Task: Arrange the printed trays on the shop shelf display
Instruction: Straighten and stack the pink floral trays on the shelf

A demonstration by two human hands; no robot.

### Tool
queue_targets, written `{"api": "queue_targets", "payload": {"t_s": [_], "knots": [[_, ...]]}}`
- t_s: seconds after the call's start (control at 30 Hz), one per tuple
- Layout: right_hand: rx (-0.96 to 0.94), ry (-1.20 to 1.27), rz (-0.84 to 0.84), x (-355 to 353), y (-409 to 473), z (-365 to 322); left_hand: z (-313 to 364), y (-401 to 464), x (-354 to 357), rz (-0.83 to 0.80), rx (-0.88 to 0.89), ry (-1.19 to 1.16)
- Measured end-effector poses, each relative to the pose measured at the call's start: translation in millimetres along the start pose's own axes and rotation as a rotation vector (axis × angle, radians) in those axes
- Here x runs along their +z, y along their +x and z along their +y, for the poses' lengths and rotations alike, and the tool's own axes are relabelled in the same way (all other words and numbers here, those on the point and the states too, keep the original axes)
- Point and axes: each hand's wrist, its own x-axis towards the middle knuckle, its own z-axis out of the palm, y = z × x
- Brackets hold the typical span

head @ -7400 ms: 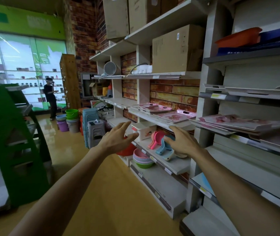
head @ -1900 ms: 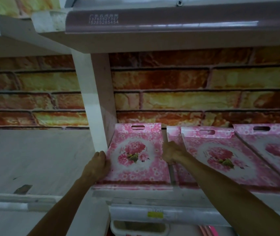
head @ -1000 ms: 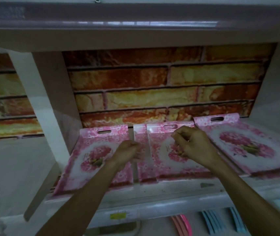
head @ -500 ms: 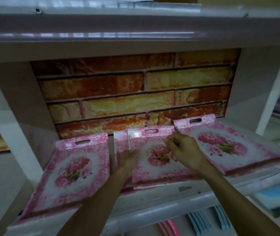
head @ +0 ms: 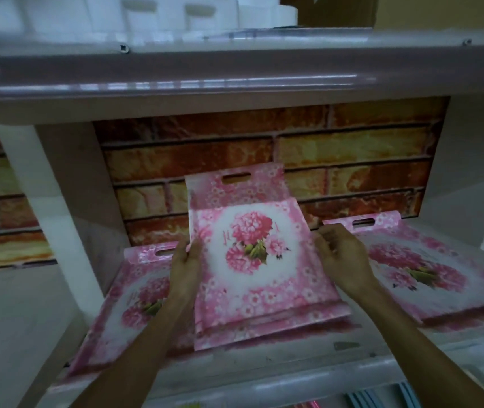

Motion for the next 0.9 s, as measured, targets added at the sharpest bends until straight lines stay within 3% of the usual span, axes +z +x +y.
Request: {"api": "queue_targets", "payload": {"t_s": [0.23, 0.47, 0.9], "knots": [[0.061, 0.182, -0.185, 47.4, -4.7, -21.5, 9.4, 1.1, -52.0, 0.049, 0.043, -0.052], [0.081, 0.251, -0.163, 96.9, -15.1, -62.2, 26.1, -2.6, -108.1, 0.004, -0.038, 0.043], [0.152, 0.078, -0.387, 163.8, -48.3, -102.8, -5.1, -8.6, -201.8, -0.033, -0.17, 0.331]]}}
